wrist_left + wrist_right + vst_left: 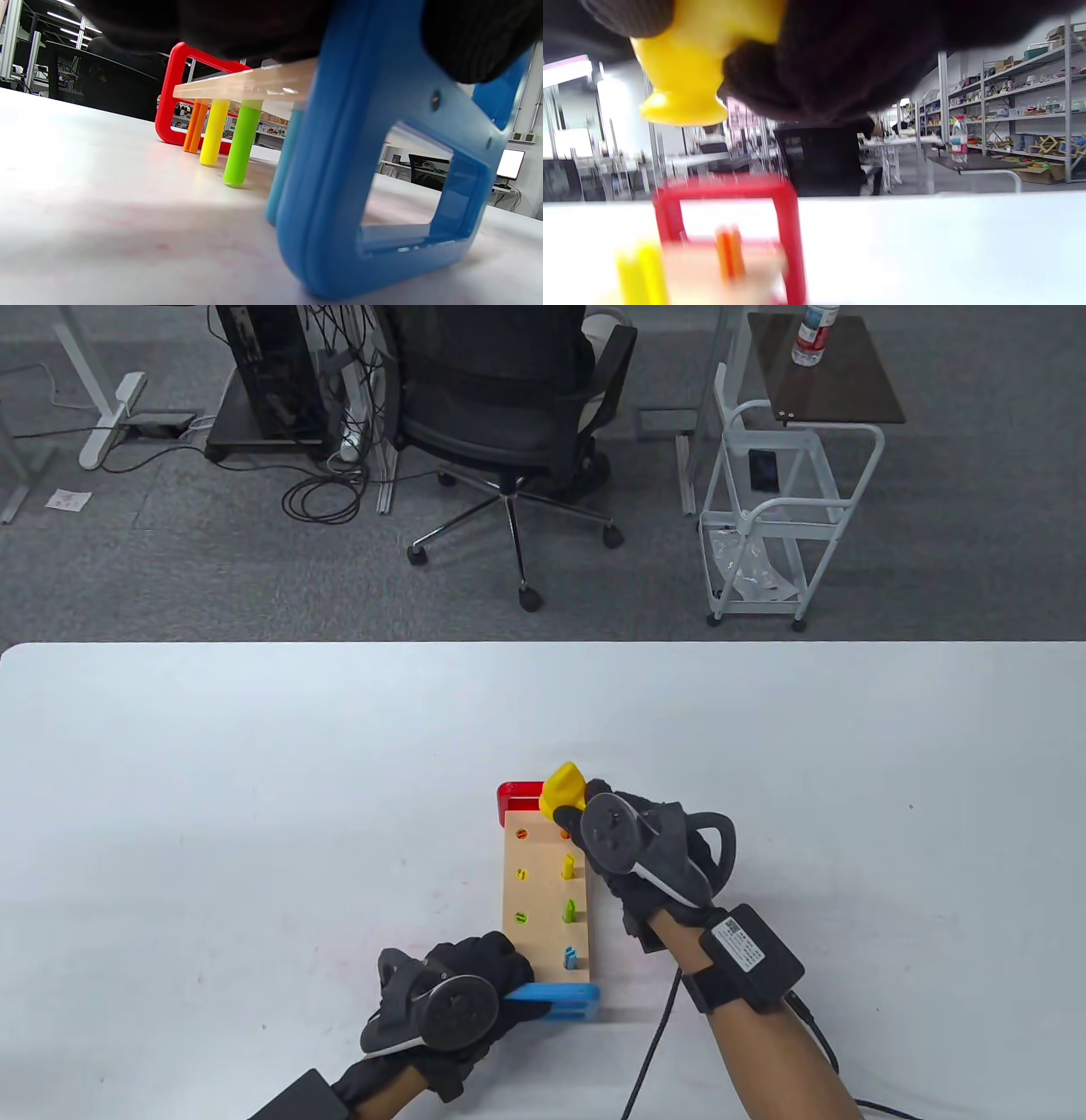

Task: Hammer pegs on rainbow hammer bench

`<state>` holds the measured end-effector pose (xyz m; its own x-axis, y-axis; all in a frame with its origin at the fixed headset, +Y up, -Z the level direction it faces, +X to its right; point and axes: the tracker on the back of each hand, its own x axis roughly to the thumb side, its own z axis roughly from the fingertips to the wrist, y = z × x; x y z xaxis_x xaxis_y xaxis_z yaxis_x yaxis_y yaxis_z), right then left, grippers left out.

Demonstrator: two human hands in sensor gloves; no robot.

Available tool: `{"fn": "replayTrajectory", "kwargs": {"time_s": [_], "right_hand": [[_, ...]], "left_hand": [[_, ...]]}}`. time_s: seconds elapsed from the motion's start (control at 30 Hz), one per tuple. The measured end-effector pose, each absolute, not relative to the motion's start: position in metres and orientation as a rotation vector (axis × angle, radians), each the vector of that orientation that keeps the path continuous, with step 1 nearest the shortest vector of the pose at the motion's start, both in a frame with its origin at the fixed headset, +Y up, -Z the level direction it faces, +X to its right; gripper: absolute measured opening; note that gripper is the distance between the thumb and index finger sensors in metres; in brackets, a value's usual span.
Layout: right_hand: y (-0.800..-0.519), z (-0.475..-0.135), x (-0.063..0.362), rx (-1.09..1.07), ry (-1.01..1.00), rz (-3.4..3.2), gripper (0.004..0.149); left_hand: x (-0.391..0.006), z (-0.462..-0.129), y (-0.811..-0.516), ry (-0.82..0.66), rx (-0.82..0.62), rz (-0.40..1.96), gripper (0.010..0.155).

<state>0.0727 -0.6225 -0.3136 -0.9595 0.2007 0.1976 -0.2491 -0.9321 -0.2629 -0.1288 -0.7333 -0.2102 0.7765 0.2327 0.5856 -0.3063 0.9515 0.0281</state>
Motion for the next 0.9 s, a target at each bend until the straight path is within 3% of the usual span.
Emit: {"fn": "replayTrajectory", "kwargs": {"time_s": [0.1, 0.2, 0.27, 0.4, 0.43, 0.47, 0.5, 0.63, 0.73, 0.83, 0.9], "right_hand": [[-0.589, -0.304, 0.078, 0.255, -0.576, 2.777, 0.064], [-0.583, -0.300, 0.084, 0.245, -0.671, 2.745, 0.064], [-0.605, -0.306, 0.084, 0.253, -0.606, 2.749, 0.064], [-0.695, -0.323, 0.072, 0.293, -0.236, 3.251, 0.064], [-0.686, -0.320, 0.076, 0.343, -0.387, 3.108, 0.064], [-0.678, -0.320, 0.075, 0.282, -0.259, 3.064, 0.064], [-0.661, -0.315, 0.079, 0.297, -0.398, 2.970, 0.064], [-0.592, -0.306, 0.089, 0.263, -0.604, 2.822, 0.064], [-0.562, -0.297, 0.092, 0.270, -0.741, 2.754, 0.064], [-0.588, -0.302, 0.091, 0.280, -0.712, 2.769, 0.064], [-0.647, -0.318, 0.082, 0.298, -0.473, 2.948, 0.064]], "left_hand": [[-0.129, -0.210, -0.733, -0.617, 0.123, 0.293, 0.035], [-0.129, -0.210, -0.733, -0.618, 0.125, 0.289, 0.035], [-0.129, -0.210, -0.733, -0.617, 0.125, 0.291, 0.035], [-0.129, -0.211, -0.734, -0.615, 0.125, 0.297, 0.035], [-0.129, -0.211, -0.734, -0.614, 0.126, 0.299, 0.035], [-0.129, -0.211, -0.734, -0.615, 0.125, 0.298, 0.035], [-0.129, -0.211, -0.734, -0.614, 0.126, 0.299, 0.035], [-0.129, -0.211, -0.734, -0.617, 0.124, 0.299, 0.036], [-0.129, -0.211, -0.734, -0.618, 0.123, 0.298, 0.036], [-0.130, -0.211, -0.734, -0.618, 0.123, 0.302, 0.036], [-0.130, -0.211, -0.734, -0.619, 0.122, 0.302, 0.036]]}}
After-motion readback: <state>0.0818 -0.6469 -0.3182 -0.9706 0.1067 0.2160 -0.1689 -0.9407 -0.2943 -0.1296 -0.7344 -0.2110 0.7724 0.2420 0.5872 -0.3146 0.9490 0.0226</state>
